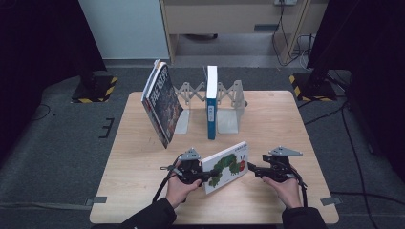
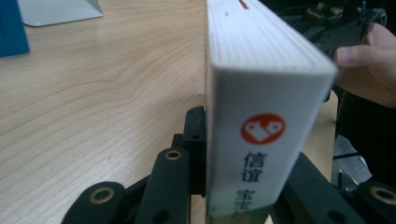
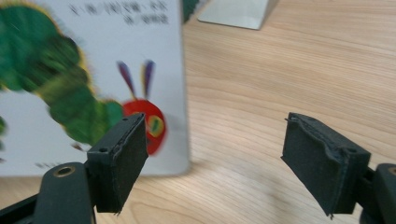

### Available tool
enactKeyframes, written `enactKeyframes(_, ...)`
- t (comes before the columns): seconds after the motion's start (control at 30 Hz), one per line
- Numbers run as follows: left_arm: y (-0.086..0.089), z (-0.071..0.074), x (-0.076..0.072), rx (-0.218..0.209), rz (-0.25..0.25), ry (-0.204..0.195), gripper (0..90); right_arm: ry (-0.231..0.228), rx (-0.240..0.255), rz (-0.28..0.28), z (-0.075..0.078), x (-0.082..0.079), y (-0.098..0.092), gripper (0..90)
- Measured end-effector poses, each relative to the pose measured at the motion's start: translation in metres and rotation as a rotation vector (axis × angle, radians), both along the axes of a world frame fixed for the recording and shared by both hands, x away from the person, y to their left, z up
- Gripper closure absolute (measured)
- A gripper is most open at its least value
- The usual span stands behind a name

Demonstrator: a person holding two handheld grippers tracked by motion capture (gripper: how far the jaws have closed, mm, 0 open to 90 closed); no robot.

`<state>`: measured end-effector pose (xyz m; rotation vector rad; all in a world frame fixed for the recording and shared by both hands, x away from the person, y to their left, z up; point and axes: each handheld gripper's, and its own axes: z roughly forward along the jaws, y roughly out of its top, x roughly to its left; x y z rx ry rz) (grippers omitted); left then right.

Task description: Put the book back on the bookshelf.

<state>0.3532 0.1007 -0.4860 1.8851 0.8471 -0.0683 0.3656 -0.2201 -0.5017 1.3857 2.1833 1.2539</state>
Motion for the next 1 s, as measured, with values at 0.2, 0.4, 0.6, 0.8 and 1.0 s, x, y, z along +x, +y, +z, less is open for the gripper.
enactKeyframes(0.2,0.007,0.01,0.003,0.007,0.024,0.011,74.5,0.007,-0.044,-0.039,-0.002,0.001,-0.006,20.3)
enactKeyframes(0.4,0.016,0.023,0.005,-0.025,0.048,0.012,74.5,0.017,-0.109,-0.076,-0.004,0.002,-0.013,19.1)
enactKeyframes(0.6,0.024,0.034,0.007,-0.025,0.082,-0.029,74.6,0.028,-0.16,-0.104,-0.006,0.004,-0.018,14.9)
enactKeyframes(0.8,0.028,0.044,0.01,-0.031,0.107,-0.052,74.5,0.049,-0.225,-0.136,-0.011,0.006,-0.027,11.7)
enactKeyframes(1.0,0.028,0.059,0.013,-0.033,0.138,-0.092,74.5,0.077,-0.254,-0.161,-0.016,0.008,-0.035,10.3)
